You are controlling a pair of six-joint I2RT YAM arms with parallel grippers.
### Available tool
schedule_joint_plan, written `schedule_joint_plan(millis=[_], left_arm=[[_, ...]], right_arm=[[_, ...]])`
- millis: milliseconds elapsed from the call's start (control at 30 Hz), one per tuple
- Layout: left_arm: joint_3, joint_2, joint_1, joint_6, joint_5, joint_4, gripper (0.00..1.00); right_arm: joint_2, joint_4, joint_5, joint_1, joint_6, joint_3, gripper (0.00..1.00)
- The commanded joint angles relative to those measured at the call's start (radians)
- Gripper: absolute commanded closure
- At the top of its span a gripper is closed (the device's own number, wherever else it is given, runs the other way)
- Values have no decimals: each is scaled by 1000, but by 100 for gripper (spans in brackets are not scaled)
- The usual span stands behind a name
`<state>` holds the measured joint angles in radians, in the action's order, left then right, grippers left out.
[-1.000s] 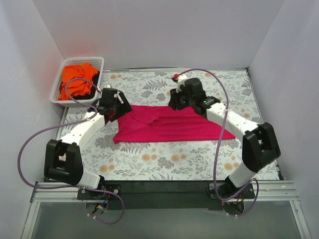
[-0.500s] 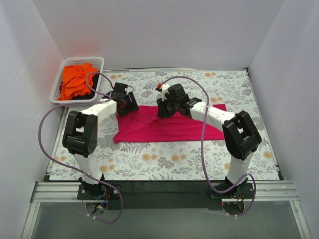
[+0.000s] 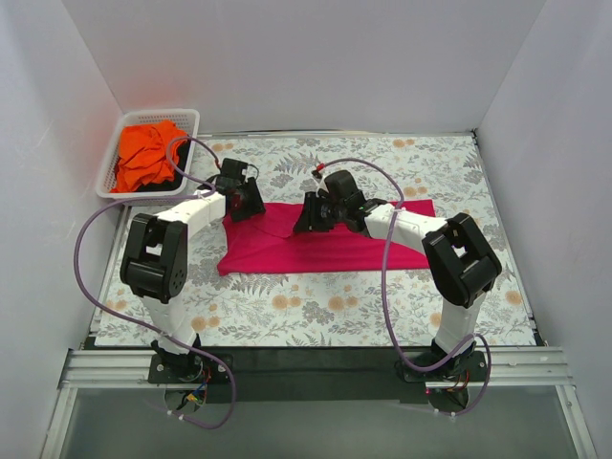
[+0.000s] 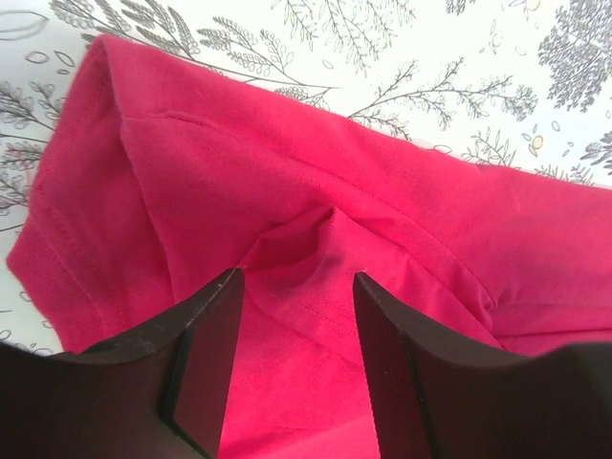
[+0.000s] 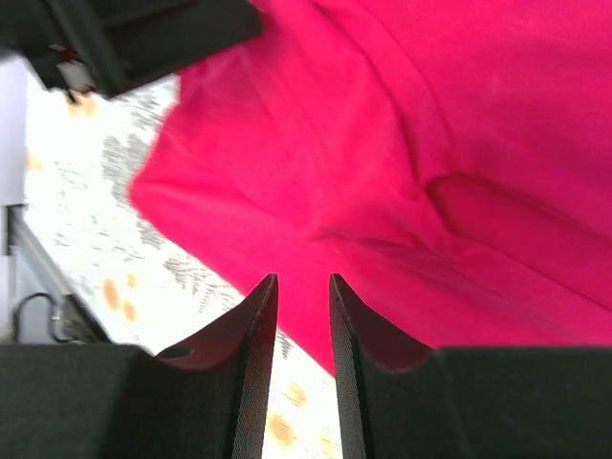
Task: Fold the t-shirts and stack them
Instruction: Fold the tshirt
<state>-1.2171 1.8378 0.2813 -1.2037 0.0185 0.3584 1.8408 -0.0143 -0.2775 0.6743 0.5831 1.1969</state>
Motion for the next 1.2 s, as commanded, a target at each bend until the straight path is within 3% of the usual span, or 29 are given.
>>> schedule_joint_plan(millis=[0,267,400,933,1000,1167], left_arm=[[-5,-87,4,7,49,-9,52],[-22,-111,27,-6,-3,-32,48],[-24,-51,32,-32,-61,-35,53],[-61,178,13,-80,37,-47,62],[-84,167,13,-57,34,-38,60],[-85,49,27,-39,41,-23,40]], right_arm=[[-29,-127,-61,2,57,24,70],[106,-180,-164,-1,98,153,70],[173,-184,-201,-24,115,158,70],[236,-251,-308,-179,26,-79,73],[201,-246,-321,-185,1,-82,74],[49,-115,-246,-209,-116,-69,68]])
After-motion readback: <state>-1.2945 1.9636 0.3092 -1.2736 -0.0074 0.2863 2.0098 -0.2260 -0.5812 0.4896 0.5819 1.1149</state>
